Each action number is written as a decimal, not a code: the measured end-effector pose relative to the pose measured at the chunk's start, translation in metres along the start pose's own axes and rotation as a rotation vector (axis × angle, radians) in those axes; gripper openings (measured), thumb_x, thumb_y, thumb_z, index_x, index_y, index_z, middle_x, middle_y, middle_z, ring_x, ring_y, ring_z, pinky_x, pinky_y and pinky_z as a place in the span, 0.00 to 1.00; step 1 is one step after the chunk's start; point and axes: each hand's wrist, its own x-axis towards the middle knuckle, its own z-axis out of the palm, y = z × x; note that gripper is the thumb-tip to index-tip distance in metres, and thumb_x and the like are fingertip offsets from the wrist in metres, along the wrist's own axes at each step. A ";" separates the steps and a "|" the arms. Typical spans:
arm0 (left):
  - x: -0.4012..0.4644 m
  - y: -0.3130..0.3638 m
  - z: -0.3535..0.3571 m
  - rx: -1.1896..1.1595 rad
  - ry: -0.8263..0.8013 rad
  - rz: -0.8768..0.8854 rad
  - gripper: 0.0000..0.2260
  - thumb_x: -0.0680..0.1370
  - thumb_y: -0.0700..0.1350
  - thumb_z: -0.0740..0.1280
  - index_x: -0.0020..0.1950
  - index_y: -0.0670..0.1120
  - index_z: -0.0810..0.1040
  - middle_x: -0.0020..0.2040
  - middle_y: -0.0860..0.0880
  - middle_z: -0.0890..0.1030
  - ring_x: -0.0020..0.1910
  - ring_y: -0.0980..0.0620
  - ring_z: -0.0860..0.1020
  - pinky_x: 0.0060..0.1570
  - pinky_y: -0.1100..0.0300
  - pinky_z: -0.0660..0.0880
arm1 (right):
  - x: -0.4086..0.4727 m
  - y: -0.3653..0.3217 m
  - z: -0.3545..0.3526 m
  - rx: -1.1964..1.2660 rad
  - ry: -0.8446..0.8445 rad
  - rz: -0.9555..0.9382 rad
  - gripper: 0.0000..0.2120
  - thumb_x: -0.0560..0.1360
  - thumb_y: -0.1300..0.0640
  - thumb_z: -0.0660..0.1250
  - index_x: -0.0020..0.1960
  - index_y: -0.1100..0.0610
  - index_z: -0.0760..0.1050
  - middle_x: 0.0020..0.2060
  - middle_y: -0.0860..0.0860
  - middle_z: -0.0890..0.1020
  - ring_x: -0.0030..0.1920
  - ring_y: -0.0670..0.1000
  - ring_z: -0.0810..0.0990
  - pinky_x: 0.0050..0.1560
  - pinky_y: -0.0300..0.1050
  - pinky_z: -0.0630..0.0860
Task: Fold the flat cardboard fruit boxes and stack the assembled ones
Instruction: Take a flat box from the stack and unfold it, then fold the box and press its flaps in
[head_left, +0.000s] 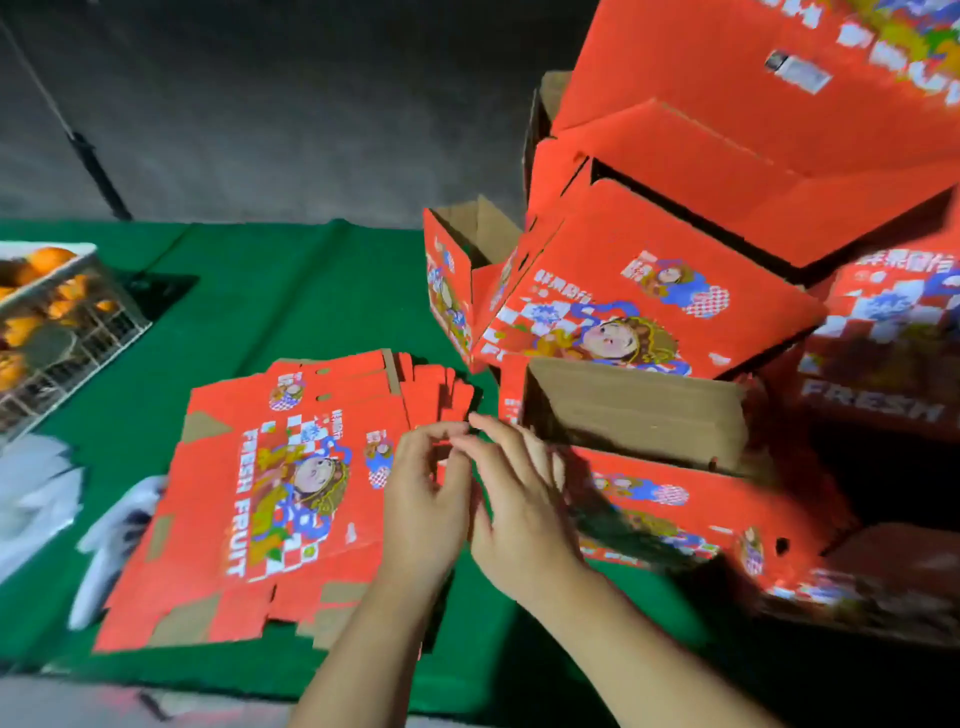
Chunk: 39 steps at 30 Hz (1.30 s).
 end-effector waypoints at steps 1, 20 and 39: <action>-0.009 -0.019 -0.012 0.036 -0.017 -0.061 0.09 0.77 0.45 0.66 0.54 0.54 0.81 0.52 0.55 0.83 0.54 0.53 0.81 0.57 0.54 0.76 | -0.009 -0.003 0.019 0.039 -0.085 0.020 0.29 0.70 0.62 0.66 0.70 0.50 0.74 0.73 0.47 0.72 0.72 0.53 0.70 0.69 0.53 0.67; -0.034 -0.126 0.018 0.015 -0.483 -0.296 0.45 0.76 0.42 0.75 0.84 0.45 0.49 0.80 0.47 0.62 0.80 0.53 0.61 0.80 0.58 0.55 | -0.059 0.168 -0.011 1.345 0.579 1.474 0.10 0.76 0.52 0.63 0.51 0.56 0.79 0.58 0.56 0.82 0.67 0.57 0.78 0.71 0.56 0.72; 0.046 -0.125 0.154 -0.083 -0.715 -0.243 0.42 0.77 0.50 0.74 0.84 0.49 0.53 0.74 0.53 0.75 0.71 0.54 0.76 0.76 0.45 0.67 | -0.036 0.262 -0.020 1.553 0.632 1.495 0.15 0.71 0.53 0.77 0.55 0.55 0.78 0.51 0.54 0.82 0.51 0.43 0.84 0.49 0.32 0.79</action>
